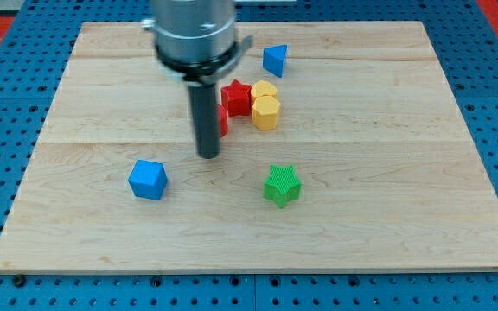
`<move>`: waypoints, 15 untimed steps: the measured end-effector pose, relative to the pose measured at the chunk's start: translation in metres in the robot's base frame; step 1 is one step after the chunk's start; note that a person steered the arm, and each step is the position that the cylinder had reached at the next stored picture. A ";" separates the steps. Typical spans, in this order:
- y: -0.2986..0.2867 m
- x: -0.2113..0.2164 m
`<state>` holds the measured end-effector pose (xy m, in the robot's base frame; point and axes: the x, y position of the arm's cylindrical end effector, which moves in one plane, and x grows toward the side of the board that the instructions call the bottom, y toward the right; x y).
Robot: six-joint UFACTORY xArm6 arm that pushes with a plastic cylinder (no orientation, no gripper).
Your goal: Push the green star left and a bit up
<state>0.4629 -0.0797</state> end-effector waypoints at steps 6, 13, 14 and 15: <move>0.040 -0.009; 0.240 0.113; 0.145 0.120; 0.156 0.081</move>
<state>0.5435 0.0762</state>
